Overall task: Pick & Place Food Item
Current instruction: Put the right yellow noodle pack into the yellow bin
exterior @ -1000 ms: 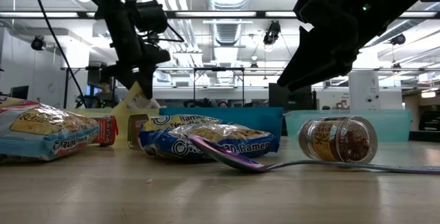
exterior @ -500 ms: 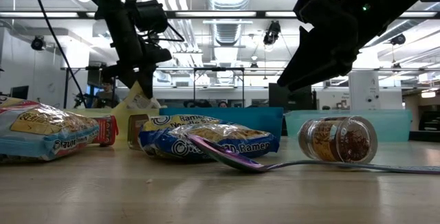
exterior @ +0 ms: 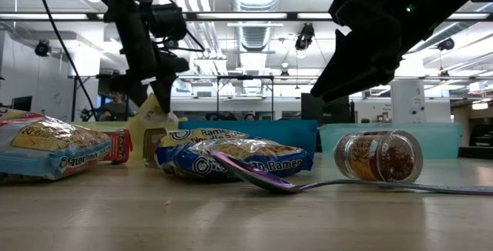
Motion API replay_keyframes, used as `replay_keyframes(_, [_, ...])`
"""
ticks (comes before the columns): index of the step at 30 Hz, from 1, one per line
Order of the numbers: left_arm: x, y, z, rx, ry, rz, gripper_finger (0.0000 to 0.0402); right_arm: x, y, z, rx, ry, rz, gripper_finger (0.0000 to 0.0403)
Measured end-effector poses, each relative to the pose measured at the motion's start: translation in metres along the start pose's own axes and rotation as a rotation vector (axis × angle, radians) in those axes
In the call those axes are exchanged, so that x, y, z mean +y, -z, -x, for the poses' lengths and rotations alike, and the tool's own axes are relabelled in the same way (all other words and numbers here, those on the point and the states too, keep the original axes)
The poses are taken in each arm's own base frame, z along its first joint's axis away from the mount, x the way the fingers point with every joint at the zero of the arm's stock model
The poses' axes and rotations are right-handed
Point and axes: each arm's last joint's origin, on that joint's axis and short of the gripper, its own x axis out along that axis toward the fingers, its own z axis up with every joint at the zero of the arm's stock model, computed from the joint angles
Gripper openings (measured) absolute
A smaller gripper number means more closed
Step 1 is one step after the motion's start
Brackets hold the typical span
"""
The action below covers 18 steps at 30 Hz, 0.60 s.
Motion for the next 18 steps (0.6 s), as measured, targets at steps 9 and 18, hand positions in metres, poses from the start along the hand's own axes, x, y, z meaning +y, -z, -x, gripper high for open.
replay_keyframes(9, [0.003,0.009,-0.012,0.001,-0.003,-0.004,0.0285,0.0,0.0,0.0,-0.003,-0.002,0.001,0.0283])
replay_keyframes(18, [0.005,0.016,-0.018,0.002,-0.05,-0.016,0.0285,0.0,-0.001,0.0,-0.004,-0.003,0.007,0.0283])
